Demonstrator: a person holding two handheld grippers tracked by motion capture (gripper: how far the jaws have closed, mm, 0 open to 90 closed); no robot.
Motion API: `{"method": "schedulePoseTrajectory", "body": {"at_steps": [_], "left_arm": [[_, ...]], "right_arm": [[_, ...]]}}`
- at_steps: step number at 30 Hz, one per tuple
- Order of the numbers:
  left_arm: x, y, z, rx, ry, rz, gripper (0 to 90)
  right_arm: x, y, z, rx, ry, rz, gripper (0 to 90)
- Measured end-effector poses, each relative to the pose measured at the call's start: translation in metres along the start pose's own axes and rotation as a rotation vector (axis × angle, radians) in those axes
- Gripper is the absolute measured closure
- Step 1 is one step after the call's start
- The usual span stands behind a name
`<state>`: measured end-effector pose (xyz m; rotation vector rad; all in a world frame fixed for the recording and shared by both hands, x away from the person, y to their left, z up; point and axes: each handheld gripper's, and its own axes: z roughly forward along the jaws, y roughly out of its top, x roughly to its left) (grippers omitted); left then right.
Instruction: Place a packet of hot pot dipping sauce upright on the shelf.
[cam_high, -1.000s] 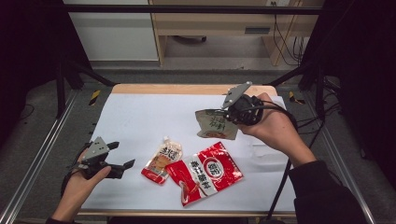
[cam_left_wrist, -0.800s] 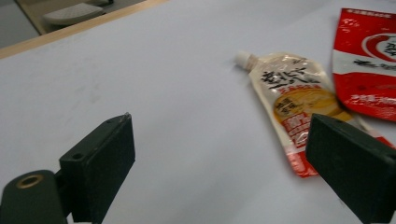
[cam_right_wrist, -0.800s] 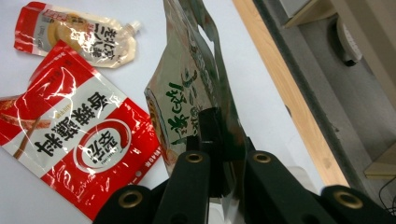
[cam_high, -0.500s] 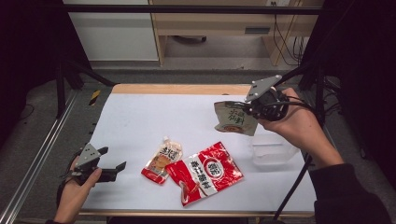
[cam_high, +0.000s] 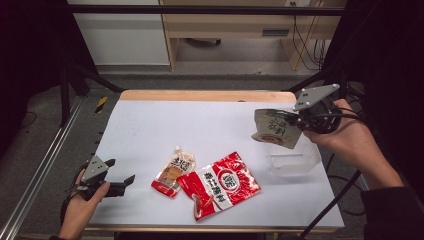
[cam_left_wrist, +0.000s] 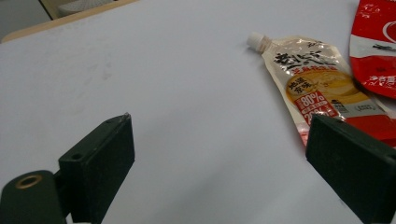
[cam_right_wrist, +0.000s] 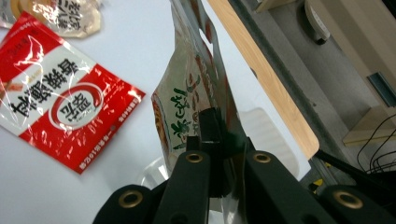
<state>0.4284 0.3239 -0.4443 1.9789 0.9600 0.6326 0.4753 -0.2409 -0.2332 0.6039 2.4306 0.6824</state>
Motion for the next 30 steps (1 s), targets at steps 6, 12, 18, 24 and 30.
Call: {"method": "schedulePoseTrajectory", "body": {"at_steps": [6, 12, 18, 24, 30], "left_arm": [[0.001, -0.001, 0.001, 0.022, 0.009, 0.01, 7.9], [0.003, -0.002, 0.002, 0.033, 0.015, -0.002, 8.0], [0.002, -0.002, 0.002, 0.039, 0.009, 0.002, 8.0], [0.003, -0.003, 0.002, 0.053, 0.014, 0.0, 8.0], [0.003, -0.003, 0.003, 0.053, 0.013, -0.002, 8.0]], "right_arm": [[-0.005, -0.021, -0.004, 0.014, 0.005, 0.006, 90.0], [-0.012, -0.04, -0.006, 0.004, 0.004, 0.009, 90.0], [-0.016, -0.056, -0.001, -0.005, 0.01, 0.005, 90.0], [-0.019, -0.065, 0.002, -0.014, 0.016, 0.019, 90.0], [-0.021, -0.075, 0.003, -0.021, 0.033, 0.022, 90.0]]}}
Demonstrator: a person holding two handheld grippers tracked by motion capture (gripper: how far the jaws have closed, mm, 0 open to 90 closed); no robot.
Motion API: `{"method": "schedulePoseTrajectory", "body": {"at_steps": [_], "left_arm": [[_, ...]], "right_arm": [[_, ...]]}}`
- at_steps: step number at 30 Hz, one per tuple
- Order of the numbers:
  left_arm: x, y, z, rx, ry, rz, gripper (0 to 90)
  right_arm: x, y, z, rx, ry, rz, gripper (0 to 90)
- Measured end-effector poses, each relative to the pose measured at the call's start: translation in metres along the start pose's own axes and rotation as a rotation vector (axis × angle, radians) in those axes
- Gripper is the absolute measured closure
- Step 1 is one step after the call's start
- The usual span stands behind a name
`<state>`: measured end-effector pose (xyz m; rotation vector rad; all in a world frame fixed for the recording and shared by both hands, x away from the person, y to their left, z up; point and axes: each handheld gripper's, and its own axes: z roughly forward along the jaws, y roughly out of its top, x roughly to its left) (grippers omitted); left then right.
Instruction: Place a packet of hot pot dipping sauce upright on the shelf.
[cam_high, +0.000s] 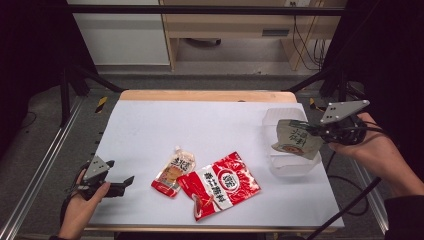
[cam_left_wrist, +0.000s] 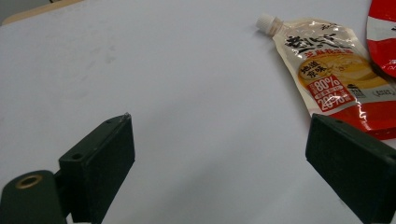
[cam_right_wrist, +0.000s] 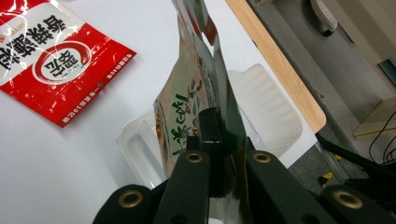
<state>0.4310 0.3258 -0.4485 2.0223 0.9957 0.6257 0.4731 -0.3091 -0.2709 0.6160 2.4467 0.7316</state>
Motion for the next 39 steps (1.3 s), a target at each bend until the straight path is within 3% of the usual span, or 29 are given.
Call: {"method": "schedulePoseTrajectory", "body": {"at_steps": [9, 25, 39], "left_arm": [[0.0, 0.0, 0.0, 0.004, -0.002, 0.002, 8.0], [0.0, -0.001, 0.001, 0.019, -0.001, 0.009, 8.1], [0.0, -0.001, 0.002, 0.024, 0.002, 0.008, 8.3]], "right_arm": [[0.001, -0.011, 0.001, -0.012, 0.012, 0.005, 90.0], [0.011, -0.014, 0.001, -0.046, 0.068, -0.016, 90.0], [0.011, -0.017, 0.001, -0.05, 0.106, -0.001, 90.0]]}}
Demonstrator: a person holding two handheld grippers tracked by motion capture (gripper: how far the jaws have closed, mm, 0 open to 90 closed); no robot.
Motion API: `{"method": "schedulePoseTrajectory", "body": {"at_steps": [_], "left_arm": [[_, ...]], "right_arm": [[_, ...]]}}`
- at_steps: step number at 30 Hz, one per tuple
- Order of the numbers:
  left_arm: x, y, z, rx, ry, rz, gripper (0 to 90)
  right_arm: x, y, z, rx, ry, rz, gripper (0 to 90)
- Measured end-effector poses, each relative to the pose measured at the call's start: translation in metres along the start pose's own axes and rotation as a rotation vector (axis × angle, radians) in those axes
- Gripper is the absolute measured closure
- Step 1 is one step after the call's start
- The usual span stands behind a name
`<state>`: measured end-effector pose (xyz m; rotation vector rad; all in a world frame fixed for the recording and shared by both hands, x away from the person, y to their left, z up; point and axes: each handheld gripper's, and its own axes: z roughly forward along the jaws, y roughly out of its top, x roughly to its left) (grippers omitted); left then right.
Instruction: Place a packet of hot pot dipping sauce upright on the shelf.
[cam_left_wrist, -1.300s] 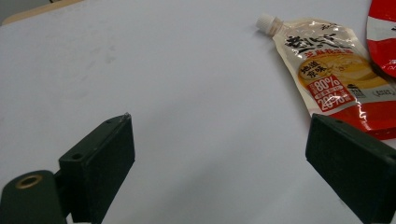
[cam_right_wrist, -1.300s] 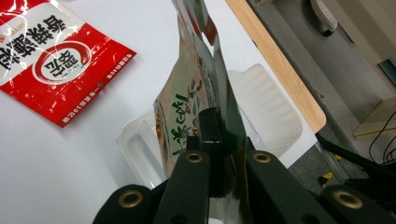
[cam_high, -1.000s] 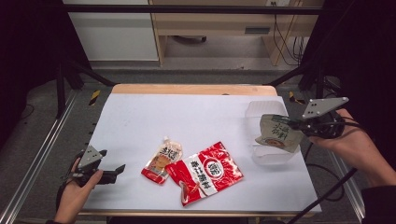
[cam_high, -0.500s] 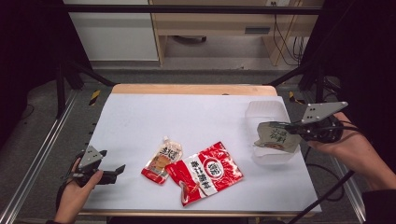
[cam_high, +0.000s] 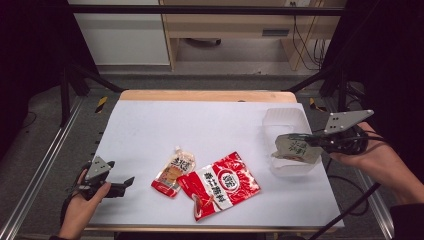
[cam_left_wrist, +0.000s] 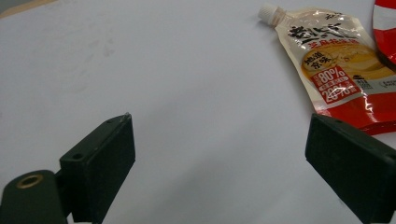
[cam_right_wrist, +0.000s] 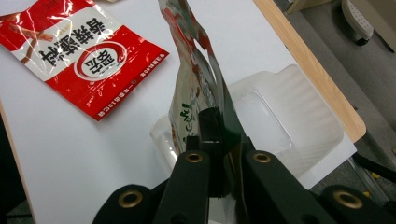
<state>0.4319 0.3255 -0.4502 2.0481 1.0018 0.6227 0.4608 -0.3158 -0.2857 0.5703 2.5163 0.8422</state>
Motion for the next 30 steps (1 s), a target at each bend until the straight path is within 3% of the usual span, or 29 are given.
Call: {"method": "schedulePoseTrajectory", "body": {"at_steps": [6, 12, 25, 30], "left_arm": [[0.0, 0.0, 0.001, 0.0, 0.001, 0.0, 8.3], [-0.001, 0.0, 0.001, 0.005, 0.0, 0.005, 8.3], [-0.001, 0.0, 0.001, 0.005, 0.0, 0.006, 8.3], [-0.001, 0.0, 0.001, 0.006, -0.001, 0.006, 8.3]], "right_arm": [[0.0, 0.0, -0.003, -0.009, 0.015, 0.0, 90.0], [-0.003, -0.004, 0.003, 0.026, 0.039, 0.014, 90.0], [-0.006, -0.03, 0.04, 0.047, 0.058, 0.094, 88.3], [-0.012, -0.036, 0.047, 0.041, 0.037, 0.132, 87.6]]}}
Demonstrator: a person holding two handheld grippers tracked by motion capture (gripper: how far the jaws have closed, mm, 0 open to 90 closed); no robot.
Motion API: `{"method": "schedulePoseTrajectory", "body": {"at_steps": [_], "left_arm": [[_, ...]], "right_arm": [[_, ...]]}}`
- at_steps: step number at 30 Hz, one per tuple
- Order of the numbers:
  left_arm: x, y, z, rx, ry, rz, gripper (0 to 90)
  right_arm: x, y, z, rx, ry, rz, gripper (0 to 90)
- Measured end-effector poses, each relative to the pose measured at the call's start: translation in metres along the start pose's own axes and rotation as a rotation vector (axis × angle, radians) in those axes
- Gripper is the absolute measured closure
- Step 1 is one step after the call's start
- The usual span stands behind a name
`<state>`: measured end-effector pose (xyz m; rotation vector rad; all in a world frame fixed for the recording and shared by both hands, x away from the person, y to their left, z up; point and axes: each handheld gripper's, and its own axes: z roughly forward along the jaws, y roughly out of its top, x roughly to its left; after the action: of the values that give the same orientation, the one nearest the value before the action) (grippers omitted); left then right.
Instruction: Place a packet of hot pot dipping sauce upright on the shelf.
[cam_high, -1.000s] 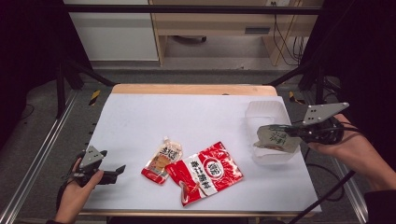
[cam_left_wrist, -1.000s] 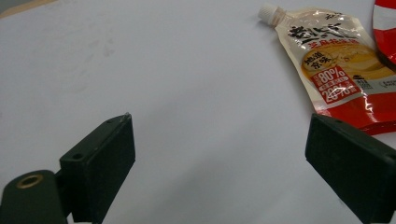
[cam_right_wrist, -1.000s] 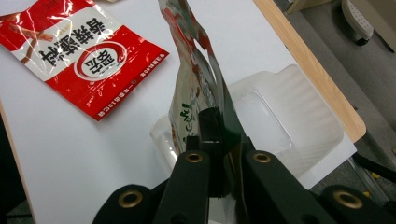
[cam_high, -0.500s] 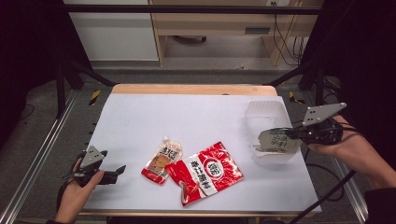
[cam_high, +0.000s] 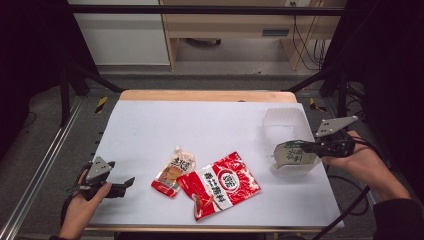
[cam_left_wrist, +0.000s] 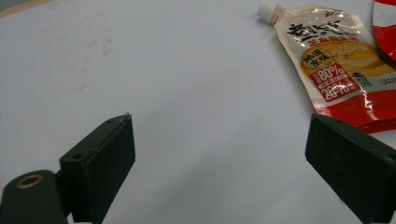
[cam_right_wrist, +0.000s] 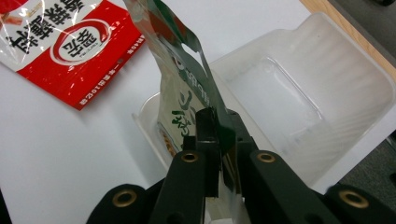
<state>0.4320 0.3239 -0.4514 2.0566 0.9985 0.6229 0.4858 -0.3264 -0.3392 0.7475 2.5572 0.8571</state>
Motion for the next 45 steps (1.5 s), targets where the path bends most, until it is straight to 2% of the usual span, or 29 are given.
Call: {"method": "schedulePoseTrajectory", "body": {"at_steps": [5, 7, 9, 13, 15, 19, 25, 32, 38, 45], "left_arm": [[0.0, 0.0, 0.0, 0.0, 0.0, -0.001, 8.3], [0.0, 0.0, 0.0, 0.0, 0.0, 0.0, 8.3], [0.0, 0.0, 0.0, 0.001, 0.0, 0.0, 8.3], [0.0, 0.0, 0.0, 0.005, 0.001, 0.003, 8.3], [0.0, 0.0, 0.0, 0.004, 0.001, 0.001, 8.3], [0.0, 0.0, 0.0, 0.003, 0.002, 0.0, 8.3], [0.0, 0.0, 0.0, 0.006, 0.005, 0.008, 8.3], [-0.001, 0.0, 0.0, 0.007, 0.004, 0.009, 8.2], [-0.002, 0.0, 0.0, 0.01, 0.004, 0.011, 8.2], [-0.003, 0.001, 0.001, 0.013, -0.002, 0.019, 8.2]], "right_arm": [[-0.004, -0.006, 0.001, 0.014, -0.017, 0.029, 85.3], [-0.005, -0.008, 0.001, 0.024, -0.026, 0.046, 81.1], [-0.005, -0.009, 0.0, 0.023, -0.038, 0.066, 72.0], [-0.002, -0.006, -0.005, 0.016, -0.073, 0.116, 45.7], [0.003, -0.001, -0.008, 0.011, -0.1, 0.098, 36.0], [0.016, 0.015, -0.015, -0.012, -0.113, 0.076, 24.2], [0.042, 0.044, -0.021, -0.06, -0.138, 0.034, 16.5], [0.077, 0.075, -0.013, -0.113, -0.121, -0.005, 12.6], [0.1, 0.093, 0.009, -0.128, -0.098, -0.021, 10.3], [0.126, 0.105, 0.049, -0.104, -0.047, -0.032, 14.6]]}}
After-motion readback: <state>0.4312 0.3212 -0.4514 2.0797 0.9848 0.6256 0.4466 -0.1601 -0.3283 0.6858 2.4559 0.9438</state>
